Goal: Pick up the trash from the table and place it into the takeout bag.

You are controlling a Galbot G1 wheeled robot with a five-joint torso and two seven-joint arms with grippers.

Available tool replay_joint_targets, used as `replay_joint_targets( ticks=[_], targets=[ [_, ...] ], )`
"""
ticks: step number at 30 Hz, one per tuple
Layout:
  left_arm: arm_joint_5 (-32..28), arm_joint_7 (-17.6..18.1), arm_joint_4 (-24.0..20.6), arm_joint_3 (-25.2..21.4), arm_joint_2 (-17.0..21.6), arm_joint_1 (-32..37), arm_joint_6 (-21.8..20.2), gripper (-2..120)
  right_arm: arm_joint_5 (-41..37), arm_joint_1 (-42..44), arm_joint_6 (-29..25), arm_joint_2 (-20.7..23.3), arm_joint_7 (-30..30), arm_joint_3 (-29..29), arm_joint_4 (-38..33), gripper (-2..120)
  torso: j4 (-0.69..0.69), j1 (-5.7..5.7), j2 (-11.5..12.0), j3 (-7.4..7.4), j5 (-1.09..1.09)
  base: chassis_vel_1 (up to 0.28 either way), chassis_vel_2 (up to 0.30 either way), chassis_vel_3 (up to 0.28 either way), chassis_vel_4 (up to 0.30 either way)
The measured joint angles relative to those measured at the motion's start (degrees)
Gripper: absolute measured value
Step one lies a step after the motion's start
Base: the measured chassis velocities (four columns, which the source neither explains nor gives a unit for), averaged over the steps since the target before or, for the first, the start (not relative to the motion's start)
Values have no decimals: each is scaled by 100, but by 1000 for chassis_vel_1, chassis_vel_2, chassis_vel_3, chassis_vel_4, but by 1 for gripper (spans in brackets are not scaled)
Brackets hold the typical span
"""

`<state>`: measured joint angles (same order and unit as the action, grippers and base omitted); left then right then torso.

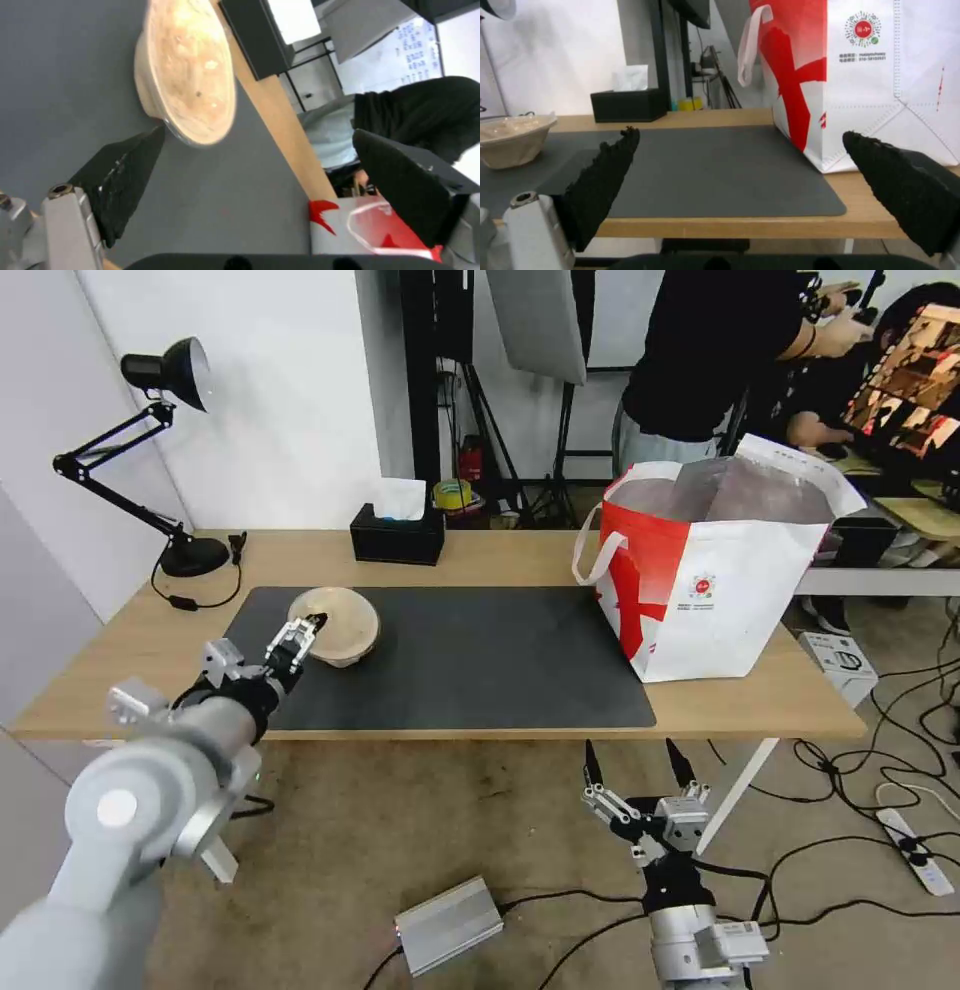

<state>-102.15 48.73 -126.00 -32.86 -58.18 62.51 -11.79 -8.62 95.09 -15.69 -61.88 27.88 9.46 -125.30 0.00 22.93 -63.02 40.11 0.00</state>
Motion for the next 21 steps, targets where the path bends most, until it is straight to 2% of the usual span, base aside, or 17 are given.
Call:
replay_joint_targets(
  ticks=[5,8,14,21],
  targets=[
    [-32,279,314,30,24,-162,87,100,0,0,0,-1,0,0,0,100,0,0,0,0,-1,0,0,0,0],
    [-25,350,341,28,34,-160,94,100,0,0,0,0,0,0,0,100,0,-1,0,0,0,0,0,0,0],
    [10,429,442,28,47,-200,99,100,0,0,0,0,0,0,0,100,1,-1,0,0,0,0,0,0,0],
    [25,483,797,231,37,-541,102,100,0,0,0,0,0,0,0,100,0,-1,0,-1,0,0,0,0,0]
  ],
)
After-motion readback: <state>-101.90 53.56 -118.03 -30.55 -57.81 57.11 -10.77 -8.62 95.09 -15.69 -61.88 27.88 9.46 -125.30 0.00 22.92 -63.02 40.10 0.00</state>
